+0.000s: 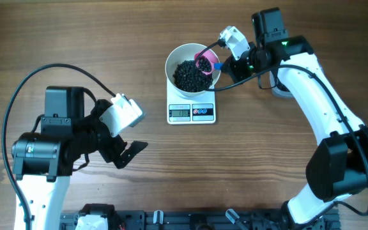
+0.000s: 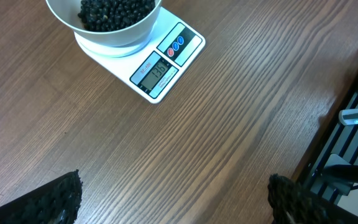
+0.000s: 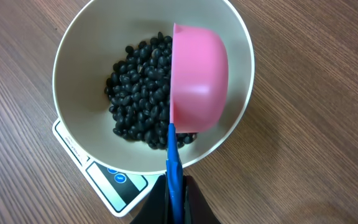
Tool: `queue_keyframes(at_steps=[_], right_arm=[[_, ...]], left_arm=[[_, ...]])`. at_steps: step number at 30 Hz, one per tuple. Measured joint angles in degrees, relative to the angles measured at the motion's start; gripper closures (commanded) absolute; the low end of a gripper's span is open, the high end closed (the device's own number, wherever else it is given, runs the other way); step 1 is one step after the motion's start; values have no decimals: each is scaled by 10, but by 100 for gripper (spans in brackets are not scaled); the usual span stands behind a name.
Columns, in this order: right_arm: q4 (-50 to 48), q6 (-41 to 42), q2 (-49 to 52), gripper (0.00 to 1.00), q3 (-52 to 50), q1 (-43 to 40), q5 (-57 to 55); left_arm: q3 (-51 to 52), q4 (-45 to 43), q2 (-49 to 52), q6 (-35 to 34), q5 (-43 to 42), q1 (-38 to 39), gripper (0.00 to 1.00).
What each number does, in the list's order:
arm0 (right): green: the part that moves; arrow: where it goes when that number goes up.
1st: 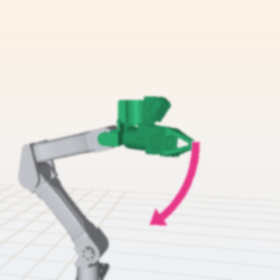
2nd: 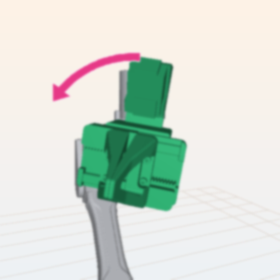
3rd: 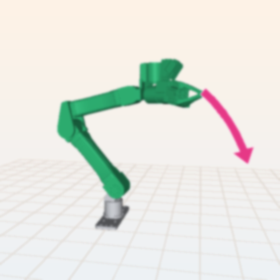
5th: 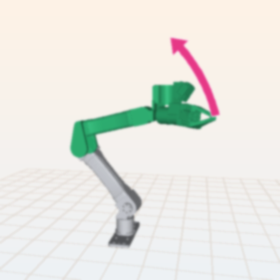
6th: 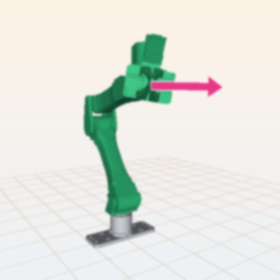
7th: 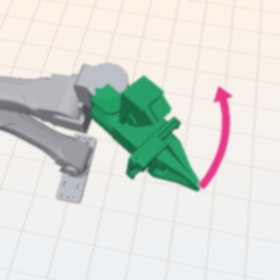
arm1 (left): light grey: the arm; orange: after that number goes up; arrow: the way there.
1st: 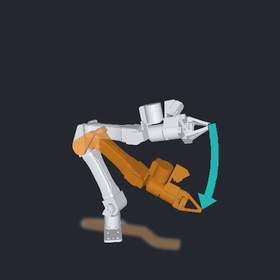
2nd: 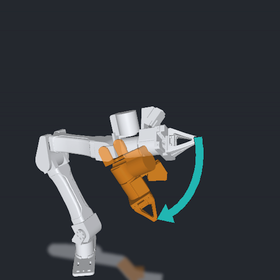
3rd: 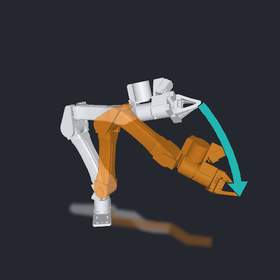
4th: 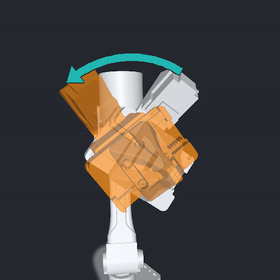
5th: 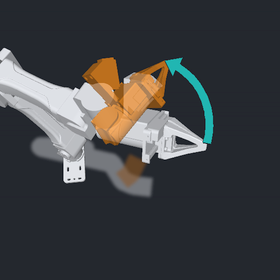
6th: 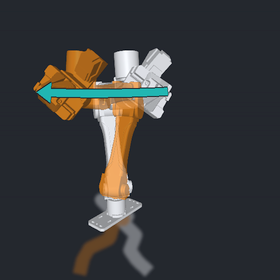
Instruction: Scoop item into bowl and weigh 150g on scale
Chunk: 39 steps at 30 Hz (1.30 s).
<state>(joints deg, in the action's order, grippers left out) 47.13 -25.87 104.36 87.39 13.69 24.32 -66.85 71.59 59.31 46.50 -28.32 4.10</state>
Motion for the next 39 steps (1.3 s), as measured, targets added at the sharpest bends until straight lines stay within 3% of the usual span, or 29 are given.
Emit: queue_keyframes(at_steps=[39], right_arm=[[-22,-19,-21,96,0,0,-29]], left_arm=[[0,0,0,0,0,0,0]])
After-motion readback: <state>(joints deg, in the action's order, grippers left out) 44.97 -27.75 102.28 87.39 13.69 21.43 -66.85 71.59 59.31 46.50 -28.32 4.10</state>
